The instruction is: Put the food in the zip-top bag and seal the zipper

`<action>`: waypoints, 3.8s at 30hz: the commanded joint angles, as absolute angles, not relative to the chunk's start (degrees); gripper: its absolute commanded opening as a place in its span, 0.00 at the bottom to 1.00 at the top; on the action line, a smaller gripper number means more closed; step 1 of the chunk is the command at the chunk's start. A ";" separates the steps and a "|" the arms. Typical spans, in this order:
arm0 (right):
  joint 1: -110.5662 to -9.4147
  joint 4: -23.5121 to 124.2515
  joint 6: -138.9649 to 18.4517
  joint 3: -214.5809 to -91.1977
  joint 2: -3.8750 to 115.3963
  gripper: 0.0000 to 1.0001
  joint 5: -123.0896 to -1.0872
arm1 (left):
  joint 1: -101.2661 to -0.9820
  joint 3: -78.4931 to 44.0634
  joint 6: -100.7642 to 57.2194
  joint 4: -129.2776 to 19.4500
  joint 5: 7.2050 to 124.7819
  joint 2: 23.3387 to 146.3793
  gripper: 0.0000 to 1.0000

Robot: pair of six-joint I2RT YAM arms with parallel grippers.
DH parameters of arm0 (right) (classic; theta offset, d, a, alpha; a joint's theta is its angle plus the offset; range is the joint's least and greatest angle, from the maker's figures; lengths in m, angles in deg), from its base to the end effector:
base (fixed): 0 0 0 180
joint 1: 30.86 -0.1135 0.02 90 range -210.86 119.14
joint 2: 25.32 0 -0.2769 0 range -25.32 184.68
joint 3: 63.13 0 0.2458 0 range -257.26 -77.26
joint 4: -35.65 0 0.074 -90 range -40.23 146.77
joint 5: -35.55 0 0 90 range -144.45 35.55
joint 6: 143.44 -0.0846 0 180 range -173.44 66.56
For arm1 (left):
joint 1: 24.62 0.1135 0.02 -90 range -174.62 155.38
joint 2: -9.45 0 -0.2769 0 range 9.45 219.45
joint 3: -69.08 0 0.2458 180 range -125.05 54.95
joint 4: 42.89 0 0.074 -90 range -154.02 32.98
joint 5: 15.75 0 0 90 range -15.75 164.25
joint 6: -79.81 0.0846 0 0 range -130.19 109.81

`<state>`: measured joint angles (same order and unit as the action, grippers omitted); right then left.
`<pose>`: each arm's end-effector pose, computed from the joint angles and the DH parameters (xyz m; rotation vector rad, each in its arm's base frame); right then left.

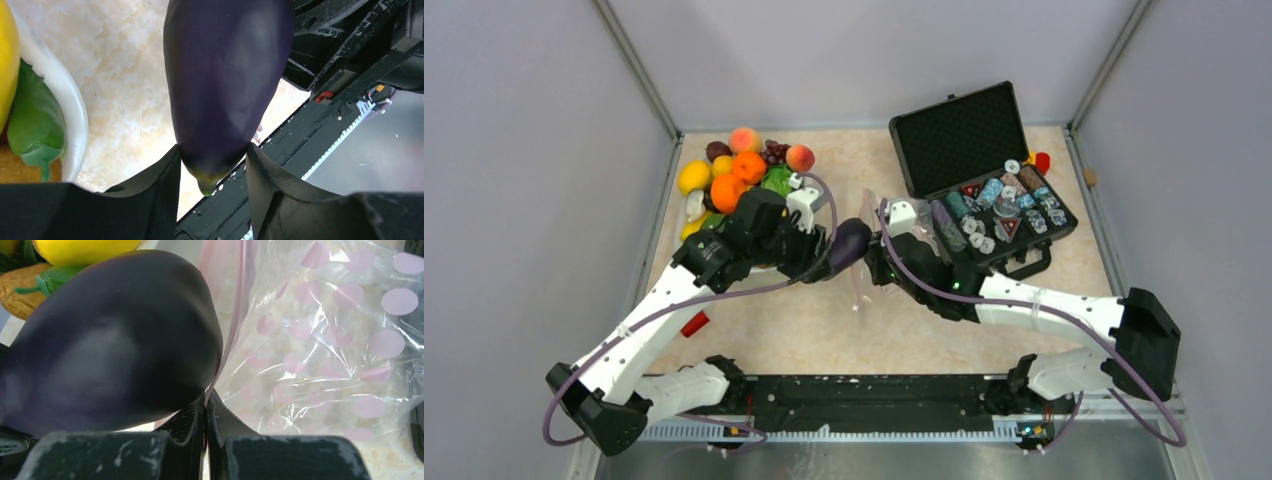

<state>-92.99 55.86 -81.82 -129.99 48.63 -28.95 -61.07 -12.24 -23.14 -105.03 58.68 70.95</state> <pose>0.1822 0.2667 0.2803 -0.3203 2.0161 0.5529 0.1748 -0.1573 0.3355 0.6284 2.3117 -0.7386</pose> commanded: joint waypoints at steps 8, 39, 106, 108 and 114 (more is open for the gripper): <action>-93.25 39.43 -81.87 -120.38 39.13 0.00 -35.26 | -61.34 -8.09 -20.05 -101.31 47.41 72.78 0.15; -98.21 60.05 -73.50 -129.24 39.76 0.00 -28.16 | -63.47 -11.22 -23.79 -109.02 68.72 77.92 0.08; -89.46 56.89 -95.71 -119.97 30.87 0.00 -27.86 | -50.54 -9.65 -24.95 -96.46 96.33 64.59 0.00; -89.40 56.89 -95.33 -120.27 31.14 0.00 -28.21 | -49.85 -8.16 -24.65 -95.58 96.82 62.81 0.02; -89.43 56.27 -94.77 -120.82 31.31 0.00 -28.72 | -49.17 -8.32 -23.46 -97.25 97.29 63.69 0.36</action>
